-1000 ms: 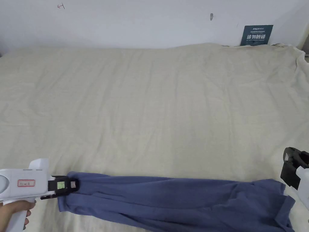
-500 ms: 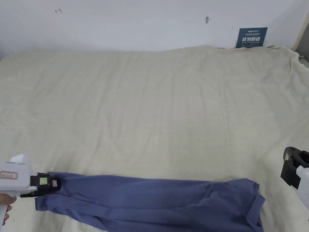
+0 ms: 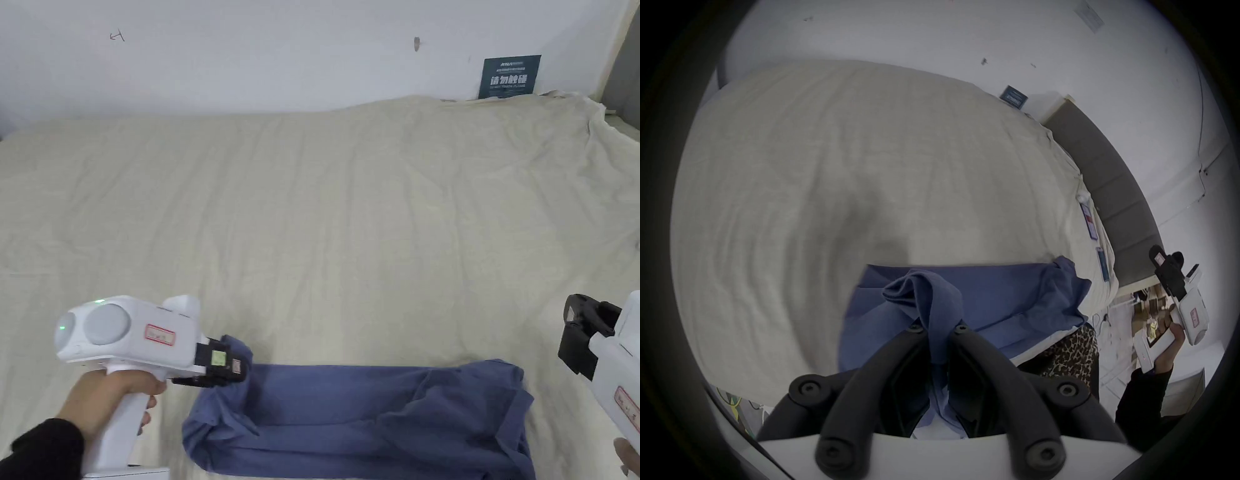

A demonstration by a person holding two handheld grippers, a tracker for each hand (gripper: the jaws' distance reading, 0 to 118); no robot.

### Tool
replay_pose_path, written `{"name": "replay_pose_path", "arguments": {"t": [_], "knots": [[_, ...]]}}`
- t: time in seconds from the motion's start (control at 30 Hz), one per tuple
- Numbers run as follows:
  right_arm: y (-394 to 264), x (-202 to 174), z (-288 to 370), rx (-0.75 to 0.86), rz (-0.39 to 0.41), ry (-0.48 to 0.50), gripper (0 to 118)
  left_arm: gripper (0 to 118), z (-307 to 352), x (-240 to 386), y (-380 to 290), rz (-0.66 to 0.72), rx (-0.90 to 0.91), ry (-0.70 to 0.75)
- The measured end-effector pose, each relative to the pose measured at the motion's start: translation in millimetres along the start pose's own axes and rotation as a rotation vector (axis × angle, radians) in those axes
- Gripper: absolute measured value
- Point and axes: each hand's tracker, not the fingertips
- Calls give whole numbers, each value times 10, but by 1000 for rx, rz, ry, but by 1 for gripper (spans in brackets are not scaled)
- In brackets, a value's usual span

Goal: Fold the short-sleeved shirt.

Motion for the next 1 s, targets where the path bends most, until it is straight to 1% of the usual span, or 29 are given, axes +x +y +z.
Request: {"name": "replay_pose_path", "arguments": {"t": [0.3,0.4,0.47,0.5,0.57,0.6,0.63,0.7,0.73,0.77,0.87,1.0], "knots": [[-51,138,71,-5,-6,-22,0,6,-1024,355,-73,17,-100,0],[-68,155,84,-11,-4,-28,0,7,-1221,446,-138,7,-120,28],[-73,164,88,-16,-5,-31,0,10,-1293,539,-178,-19,-125,74],[-77,169,91,-16,-5,-32,0,14,-1296,551,-182,-33,-125,79],[-75,177,98,-16,-5,-34,0,33,-1226,620,-200,-54,-101,74],[-70,178,101,-16,-5,-35,0,46,-1178,641,-202,-61,-94,66],[-66,177,108,-14,-5,-36,0,68,-1113,654,-203,-63,-80,55],[-49,173,112,-11,-5,-36,0,99,-963,683,-201,-67,-43,44],[-38,168,113,-8,-6,-36,0,112,-851,685,-195,-61,-2,37],[-27,161,116,-6,-6,-36,0,114,-731,669,-188,-55,39,33],[7,136,122,2,-6,-31,0,114,-357,589,-192,-39,155,11],[48,82,131,8,0,-24,0,114,11,366,-247,30,307,32]]}}
